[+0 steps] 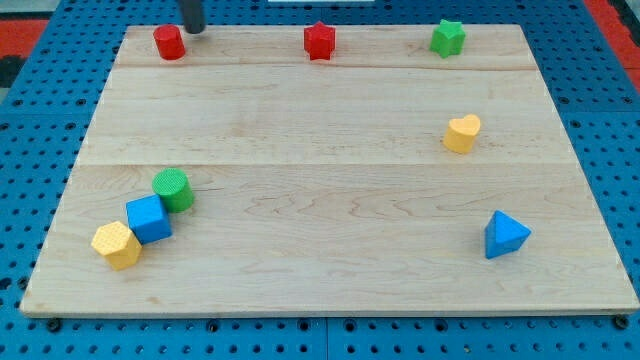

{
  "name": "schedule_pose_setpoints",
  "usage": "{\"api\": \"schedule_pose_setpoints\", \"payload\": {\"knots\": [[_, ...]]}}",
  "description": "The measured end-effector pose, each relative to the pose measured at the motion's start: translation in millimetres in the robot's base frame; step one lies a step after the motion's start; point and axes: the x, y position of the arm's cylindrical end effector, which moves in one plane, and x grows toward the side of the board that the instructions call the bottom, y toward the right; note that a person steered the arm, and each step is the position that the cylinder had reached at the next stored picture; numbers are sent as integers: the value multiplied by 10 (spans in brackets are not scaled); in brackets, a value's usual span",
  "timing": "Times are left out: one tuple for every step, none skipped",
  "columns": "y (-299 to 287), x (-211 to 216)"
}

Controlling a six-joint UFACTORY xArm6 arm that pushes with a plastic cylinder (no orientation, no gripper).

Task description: Slide the red circle towards center

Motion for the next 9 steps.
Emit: {"api": "schedule_pose_setpoints", "payload": {"knots": [[-286,348],[-343,209],[-823,248],[-666,774],[-487,719],[-489,678],[-408,1076],[-239,1574],[-566,1405]]}}
